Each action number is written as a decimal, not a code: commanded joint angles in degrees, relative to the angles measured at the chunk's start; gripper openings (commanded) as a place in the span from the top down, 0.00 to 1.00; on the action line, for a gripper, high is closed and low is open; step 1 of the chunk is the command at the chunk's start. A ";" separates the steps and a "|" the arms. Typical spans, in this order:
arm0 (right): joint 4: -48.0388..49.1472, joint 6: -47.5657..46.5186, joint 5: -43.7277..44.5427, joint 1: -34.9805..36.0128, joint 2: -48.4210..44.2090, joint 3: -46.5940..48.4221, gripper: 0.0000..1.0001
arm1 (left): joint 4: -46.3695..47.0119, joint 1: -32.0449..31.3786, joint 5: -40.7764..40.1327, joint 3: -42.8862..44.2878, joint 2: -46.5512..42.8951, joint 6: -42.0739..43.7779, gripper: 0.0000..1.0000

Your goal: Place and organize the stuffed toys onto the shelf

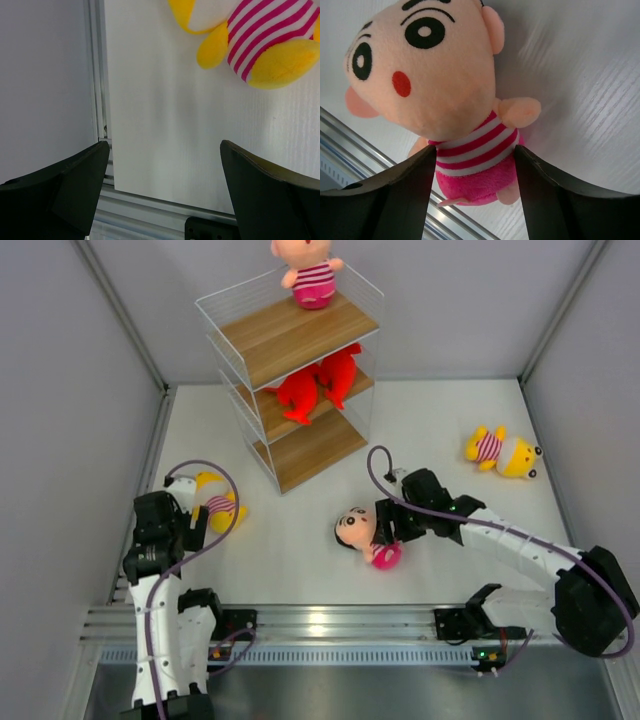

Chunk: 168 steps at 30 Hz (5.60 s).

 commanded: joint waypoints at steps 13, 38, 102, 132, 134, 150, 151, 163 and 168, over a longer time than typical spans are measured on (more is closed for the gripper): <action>0.15 -0.86 -1.29 2.38 -1.36 1.41 1.00 | 0.77 -0.07 0.68 -0.14 0.26 -0.28 0.01; 32.81 -20.11 18.14 12.14 26.82 85.69 1.00 | -0.28 -0.07 0.07 1.62 -2.02 0.95 0.01; 43.12 -12.73 20.43 8.27 50.05 95.03 0.18 | -0.19 0.02 3.14 -1.10 -2.73 2.18 0.01; 36.35 -4.83 15.67 8.10 58.66 102.32 0.26 | -0.37 0.02 2.18 -1.02 -3.43 2.45 0.01; 36.79 -3.25 16.12 7.83 60.41 103.55 0.27 | -0.28 0.02 2.09 -1.02 -3.52 2.45 0.01; 39.34 6.23 15.24 6.78 58.40 102.15 0.66 | -0.37 0.02 2.00 -1.99 -4.04 3.41 0.01; 39.52 7.47 14.72 6.60 58.22 102.24 0.68 | -0.37 0.02 2.18 -1.46 -4.04 3.33 0.01; 36.71 13.37 10.06 5.28 56.03 101.89 0.84 | -1.69 0.02 20.17 31.25 6.99 -4.12 0.01; 36.44 15.21 7.69 4.32 56.20 101.89 0.94 | -1.69 -0.07 36.43 53.00 20.45 -13.27 0.03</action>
